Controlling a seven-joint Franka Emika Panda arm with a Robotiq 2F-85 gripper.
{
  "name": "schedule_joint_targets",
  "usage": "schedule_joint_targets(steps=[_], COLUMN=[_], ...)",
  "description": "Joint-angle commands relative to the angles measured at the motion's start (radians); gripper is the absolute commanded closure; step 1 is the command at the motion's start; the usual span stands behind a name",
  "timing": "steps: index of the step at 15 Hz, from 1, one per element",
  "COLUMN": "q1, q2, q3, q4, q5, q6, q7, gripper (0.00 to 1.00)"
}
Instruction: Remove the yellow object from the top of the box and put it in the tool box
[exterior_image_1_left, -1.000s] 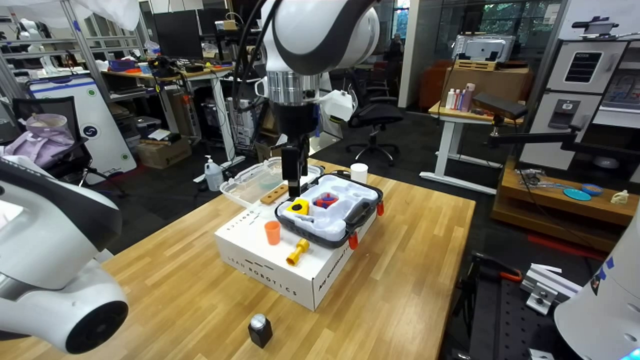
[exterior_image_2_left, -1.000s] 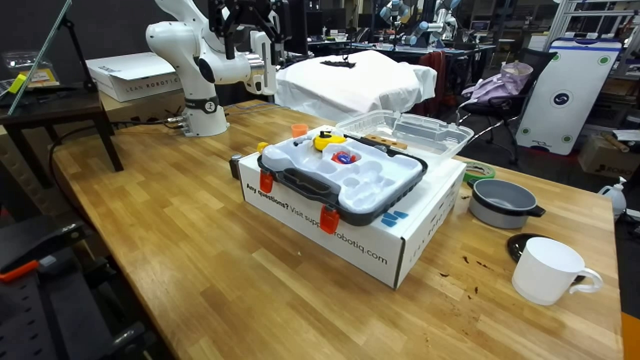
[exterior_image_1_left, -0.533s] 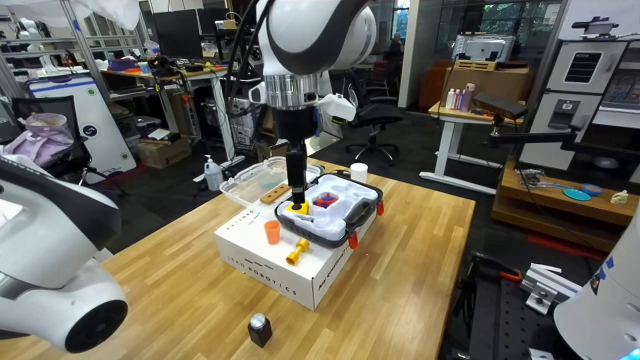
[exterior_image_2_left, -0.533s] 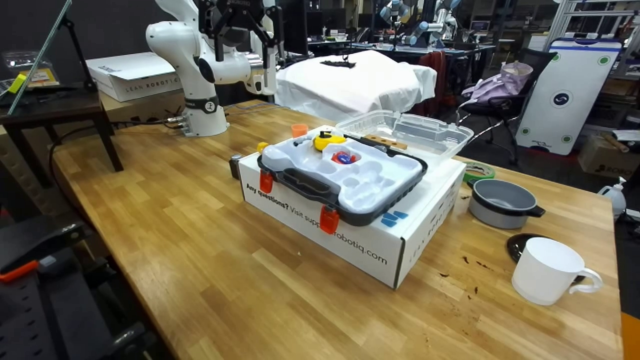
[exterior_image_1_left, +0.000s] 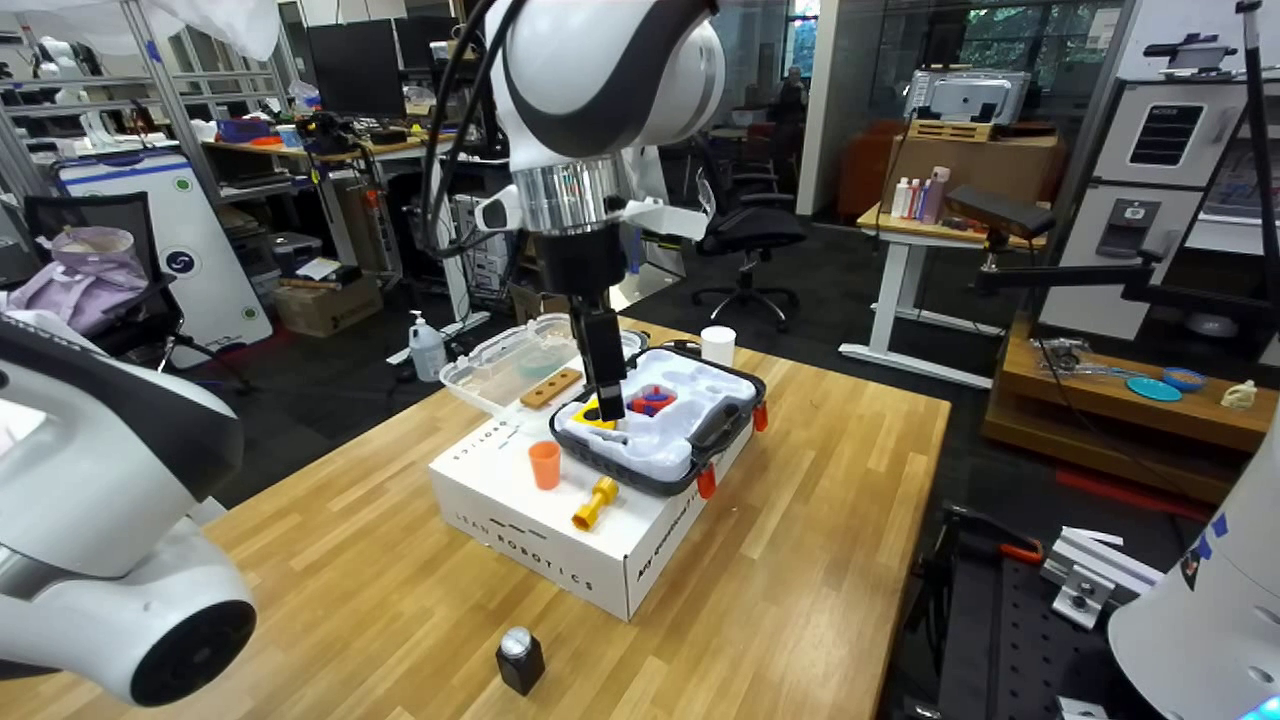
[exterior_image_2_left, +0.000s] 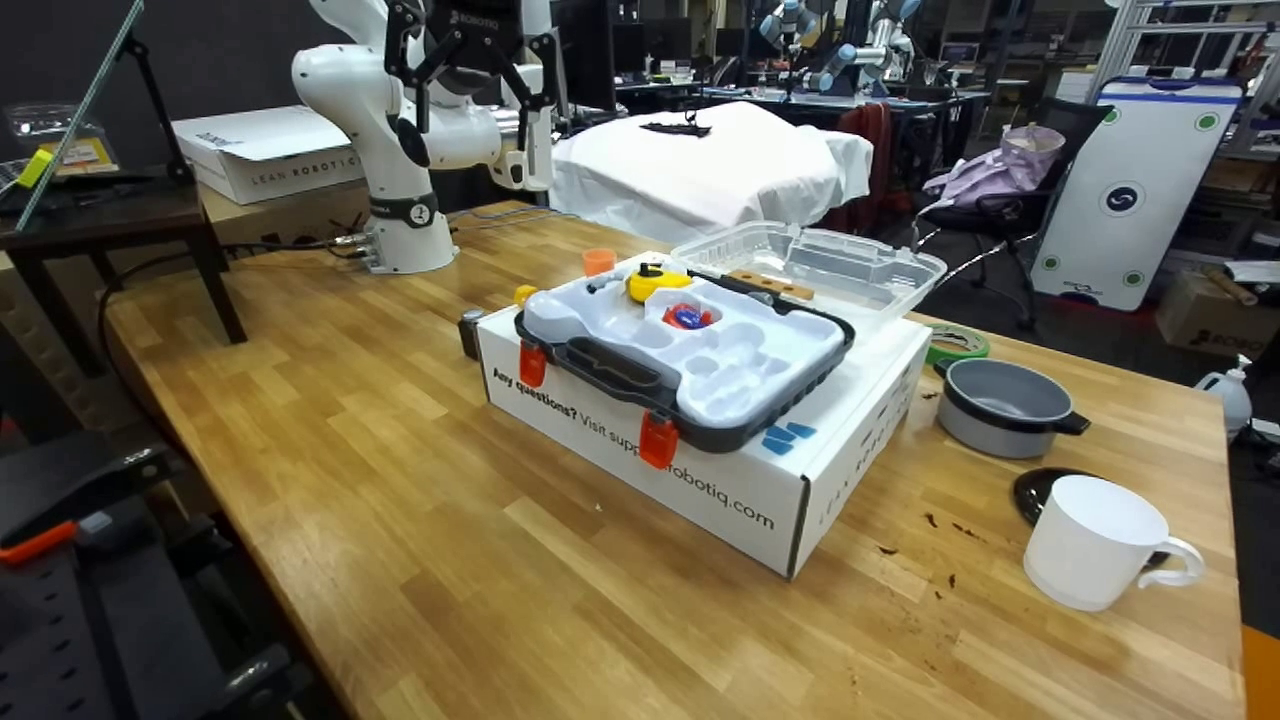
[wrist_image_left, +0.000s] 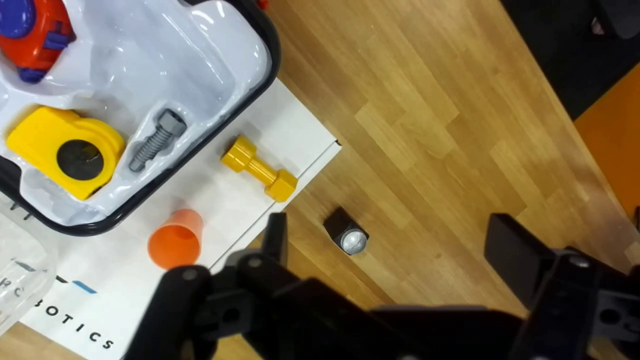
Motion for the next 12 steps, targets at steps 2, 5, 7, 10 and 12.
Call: schedule_joint_targets(steps=[2, 5, 7, 10, 12], q1=[-0.009, -0.012, -0.018, -0.02, -0.02], q2=[0.001, 0.016, 0.047, 0.113, 0.158], q3=[0.01, 0.012, 0.023, 0.039, 0.045], q4=[0.003, 0.015, 0.049, 0.141, 0.202], q5=[-0.002, 0.013, 0.041, 0.007, -0.014], q6=[-0.005, 0.006, -0.01, -0.096, -0.151], q7=[0.002, -0.008, -0.079, -0.216, -0.296], gripper=[0.0, 0.0, 0.0, 0.0, 0.0])
